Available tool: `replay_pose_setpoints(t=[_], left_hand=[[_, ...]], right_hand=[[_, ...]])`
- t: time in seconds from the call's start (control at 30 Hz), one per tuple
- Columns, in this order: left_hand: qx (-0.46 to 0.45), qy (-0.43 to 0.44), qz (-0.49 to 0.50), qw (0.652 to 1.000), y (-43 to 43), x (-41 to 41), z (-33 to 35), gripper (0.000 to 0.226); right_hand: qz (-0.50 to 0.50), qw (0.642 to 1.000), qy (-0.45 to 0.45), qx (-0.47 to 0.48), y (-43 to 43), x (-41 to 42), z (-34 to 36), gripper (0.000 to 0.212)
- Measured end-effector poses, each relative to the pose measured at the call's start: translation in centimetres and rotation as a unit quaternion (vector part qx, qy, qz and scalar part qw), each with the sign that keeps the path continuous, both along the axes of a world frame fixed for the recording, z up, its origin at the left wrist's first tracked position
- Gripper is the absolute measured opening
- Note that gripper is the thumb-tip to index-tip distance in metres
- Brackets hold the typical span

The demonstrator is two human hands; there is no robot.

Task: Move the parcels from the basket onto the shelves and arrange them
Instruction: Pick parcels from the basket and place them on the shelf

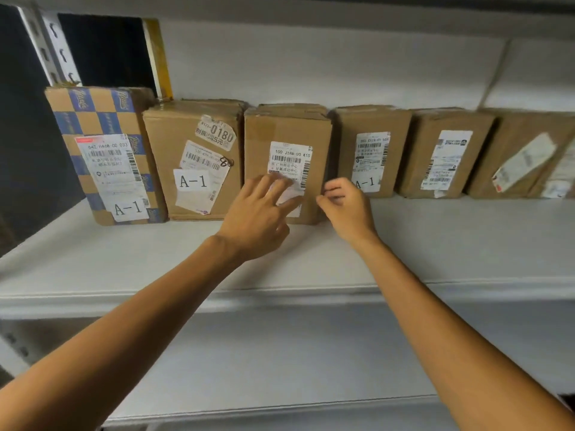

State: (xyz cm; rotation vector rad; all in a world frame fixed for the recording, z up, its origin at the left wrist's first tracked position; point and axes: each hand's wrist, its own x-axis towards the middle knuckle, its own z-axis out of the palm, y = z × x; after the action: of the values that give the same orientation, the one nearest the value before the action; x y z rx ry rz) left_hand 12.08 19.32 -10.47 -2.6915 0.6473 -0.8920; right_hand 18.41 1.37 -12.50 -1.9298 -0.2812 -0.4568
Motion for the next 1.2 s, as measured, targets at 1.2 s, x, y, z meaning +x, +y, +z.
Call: replay_pose_setpoints(t=[1.2], left_hand=[[0.058, 0.454, -0.487, 0.744, -59.8, -28.6, -13.0, 0.062]], right_hand=[[-0.501, 0.809, 0.307, -0.036, -50.2, -53.5, -15.0, 0.069]])
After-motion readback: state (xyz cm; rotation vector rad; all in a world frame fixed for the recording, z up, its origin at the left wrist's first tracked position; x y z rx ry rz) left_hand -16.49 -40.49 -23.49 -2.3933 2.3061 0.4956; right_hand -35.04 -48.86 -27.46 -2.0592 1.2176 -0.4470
